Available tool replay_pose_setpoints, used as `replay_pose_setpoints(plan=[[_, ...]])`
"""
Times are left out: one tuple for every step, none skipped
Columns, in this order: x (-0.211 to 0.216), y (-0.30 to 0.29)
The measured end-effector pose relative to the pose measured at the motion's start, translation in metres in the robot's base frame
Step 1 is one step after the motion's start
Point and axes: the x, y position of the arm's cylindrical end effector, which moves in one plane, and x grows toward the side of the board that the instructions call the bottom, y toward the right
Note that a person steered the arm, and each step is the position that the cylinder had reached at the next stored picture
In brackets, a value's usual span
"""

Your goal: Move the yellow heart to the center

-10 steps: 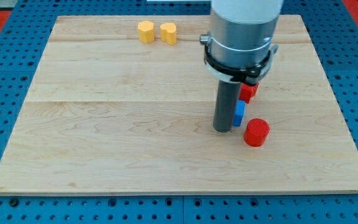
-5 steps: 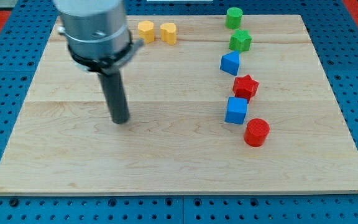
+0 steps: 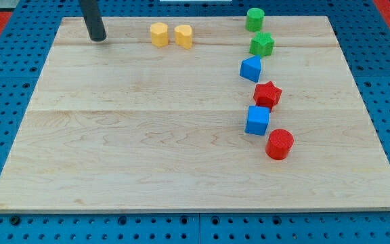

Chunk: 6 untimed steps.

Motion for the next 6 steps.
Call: replay_pose_setpoints(plan=[[-0.016,0.034],[-0.033,0.089],[-0.035,0.138],[-0.01,0.16],[0.023,0.148],[0.03,0.147]])
